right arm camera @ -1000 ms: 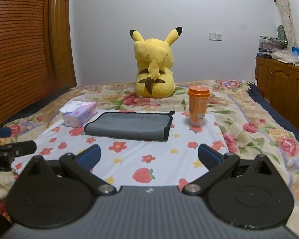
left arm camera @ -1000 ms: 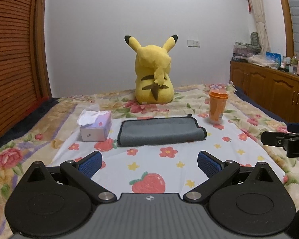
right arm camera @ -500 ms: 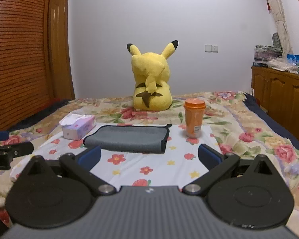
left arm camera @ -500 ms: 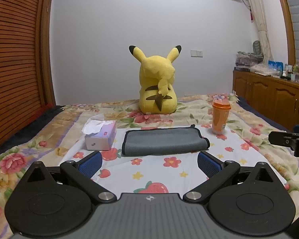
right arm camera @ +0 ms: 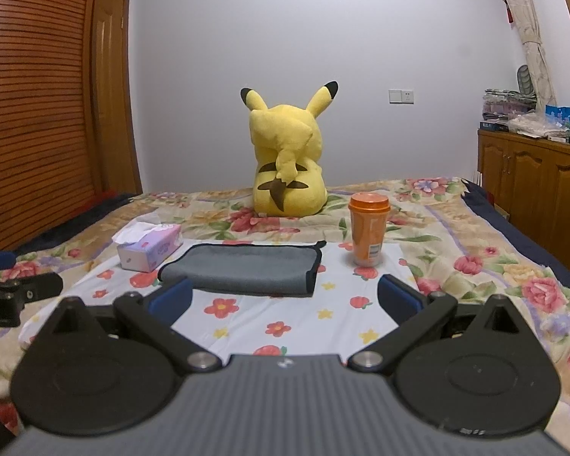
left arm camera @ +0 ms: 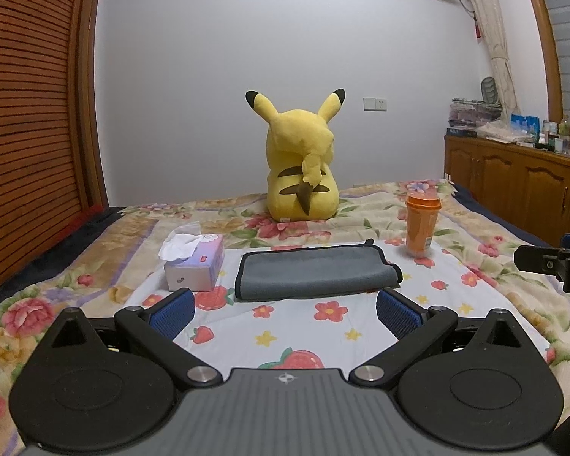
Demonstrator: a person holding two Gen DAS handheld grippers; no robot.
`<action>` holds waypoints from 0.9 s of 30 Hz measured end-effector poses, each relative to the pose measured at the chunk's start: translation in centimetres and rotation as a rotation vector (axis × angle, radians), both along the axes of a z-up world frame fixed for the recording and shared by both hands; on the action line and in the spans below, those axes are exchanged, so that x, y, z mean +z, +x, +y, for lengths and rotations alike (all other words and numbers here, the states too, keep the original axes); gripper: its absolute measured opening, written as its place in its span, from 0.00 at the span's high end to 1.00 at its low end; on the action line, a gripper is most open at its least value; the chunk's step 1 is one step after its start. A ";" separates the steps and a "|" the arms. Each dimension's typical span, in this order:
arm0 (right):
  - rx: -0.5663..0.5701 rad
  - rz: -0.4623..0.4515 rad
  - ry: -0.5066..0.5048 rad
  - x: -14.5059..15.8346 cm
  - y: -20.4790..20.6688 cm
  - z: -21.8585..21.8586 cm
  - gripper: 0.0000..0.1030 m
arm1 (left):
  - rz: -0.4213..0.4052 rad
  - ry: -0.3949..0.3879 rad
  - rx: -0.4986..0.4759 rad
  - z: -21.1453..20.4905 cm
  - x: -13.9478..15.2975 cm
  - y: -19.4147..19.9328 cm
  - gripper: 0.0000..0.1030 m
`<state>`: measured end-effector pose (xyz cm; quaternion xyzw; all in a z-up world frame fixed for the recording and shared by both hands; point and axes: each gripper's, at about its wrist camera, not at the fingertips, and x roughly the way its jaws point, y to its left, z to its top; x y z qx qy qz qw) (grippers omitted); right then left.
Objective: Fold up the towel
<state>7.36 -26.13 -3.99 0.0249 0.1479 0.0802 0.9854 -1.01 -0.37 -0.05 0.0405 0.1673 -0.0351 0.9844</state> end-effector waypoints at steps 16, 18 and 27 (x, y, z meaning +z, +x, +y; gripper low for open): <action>0.001 -0.001 0.001 0.1 0.0 -0.1 0.00 | 0.000 0.002 0.001 -0.1 -0.1 -0.1 0.00; 0.000 -0.001 0.002 0.1 0.0 -0.1 0.00 | 0.000 0.001 0.001 -0.1 -0.1 -0.1 0.00; 0.000 -0.002 0.001 0.1 0.0 -0.1 0.00 | 0.000 0.002 0.001 -0.1 -0.1 -0.1 0.00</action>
